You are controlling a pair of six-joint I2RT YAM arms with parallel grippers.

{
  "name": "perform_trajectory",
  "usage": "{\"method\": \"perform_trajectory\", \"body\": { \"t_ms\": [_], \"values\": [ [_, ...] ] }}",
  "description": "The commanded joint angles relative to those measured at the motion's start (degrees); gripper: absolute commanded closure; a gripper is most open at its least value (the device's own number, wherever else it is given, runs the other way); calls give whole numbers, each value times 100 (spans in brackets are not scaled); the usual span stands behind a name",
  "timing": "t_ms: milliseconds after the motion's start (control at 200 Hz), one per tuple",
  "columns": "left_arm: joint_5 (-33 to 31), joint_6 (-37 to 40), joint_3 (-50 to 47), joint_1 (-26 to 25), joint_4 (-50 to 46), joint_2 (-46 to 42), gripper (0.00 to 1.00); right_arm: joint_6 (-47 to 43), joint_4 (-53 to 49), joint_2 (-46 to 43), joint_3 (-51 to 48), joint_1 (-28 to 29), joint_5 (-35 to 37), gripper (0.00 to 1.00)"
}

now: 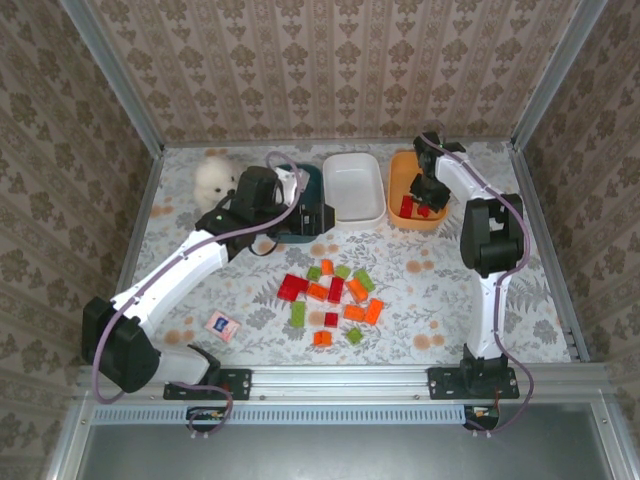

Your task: Sort the legos into containers by color

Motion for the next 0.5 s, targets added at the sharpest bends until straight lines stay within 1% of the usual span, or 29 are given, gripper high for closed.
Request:
{"method": "perform_trajectory", "body": {
  "t_ms": [0,65,280,415,495],
  "values": [
    [36,284,-37,-64,-282,-24,10,-133,-167,193,102,-38,-215,66],
    [50,370,-60,-99,-373,-28,10,-145,-185,158,101,-35,-220,58],
    [25,552,-172,-243,-632,-110,11,-214,-132,-305,140,-29,-230,43],
    [13,529,-330,-273,-695,-254,12,-308,-168,-693,268,6,-237,39],
    [0,574,-398,-320,-830,-350,13,-407,-177,-1022,309,65,-213,38]
  ]
}}
